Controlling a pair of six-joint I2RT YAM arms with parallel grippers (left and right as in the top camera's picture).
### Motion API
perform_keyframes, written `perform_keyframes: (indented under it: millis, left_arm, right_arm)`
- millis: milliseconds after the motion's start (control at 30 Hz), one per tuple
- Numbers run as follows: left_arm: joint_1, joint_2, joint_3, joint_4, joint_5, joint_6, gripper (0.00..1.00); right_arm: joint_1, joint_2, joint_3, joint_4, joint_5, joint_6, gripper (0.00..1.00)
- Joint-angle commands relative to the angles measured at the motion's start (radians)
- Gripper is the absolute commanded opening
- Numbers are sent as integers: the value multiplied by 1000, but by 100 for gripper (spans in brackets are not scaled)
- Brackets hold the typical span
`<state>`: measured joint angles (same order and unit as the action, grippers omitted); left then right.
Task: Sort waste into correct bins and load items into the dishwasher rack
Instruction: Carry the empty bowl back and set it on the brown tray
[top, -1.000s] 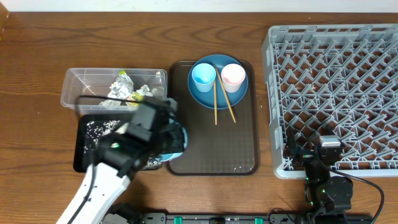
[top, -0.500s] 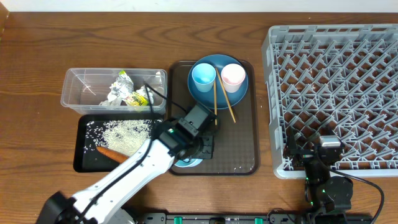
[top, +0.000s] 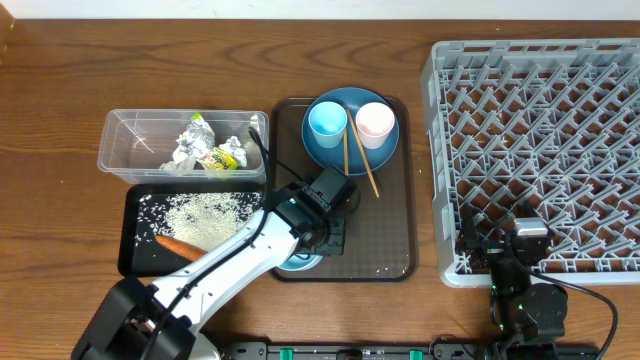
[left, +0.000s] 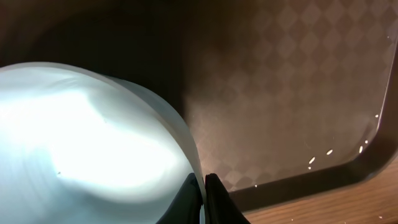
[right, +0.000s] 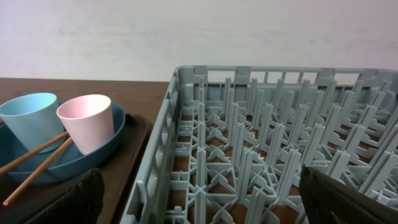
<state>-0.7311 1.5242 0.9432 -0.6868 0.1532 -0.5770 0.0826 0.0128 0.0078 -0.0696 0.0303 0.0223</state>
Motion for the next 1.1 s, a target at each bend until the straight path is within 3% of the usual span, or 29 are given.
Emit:
perform_keyframes:
  millis: [0, 433, 500, 567, 633, 800, 1067]
  left_arm:
    - [-2, 6, -16, 11, -16, -9, 6]
    - [-4, 6, -105, 121, -15, -31, 8]
    - [-10, 6, -107, 121, -15, -31, 17]
    - [-17, 6, -108, 121, -15, -30, 37]
    - [-18, 2, -107, 122, -15, -30, 48]
    - [-18, -37, -81, 120, -16, -22, 57]
    - [-18, -204, -44, 116, -16, -9, 60]
  right_arm:
    - [-1, -2, -2, -2, -1, 14, 99]
    - [-1, -2, -2, -2, -1, 14, 99]
    - [-1, -2, -2, -2, -1, 14, 99]
    - [-1, -2, -2, -2, -1, 14, 99]
    - [-1, -2, -2, -2, -1, 14, 99]
    - [-1, -2, -2, -2, -1, 14, 99]
    - [-1, -2, -2, -2, -1, 14, 99]
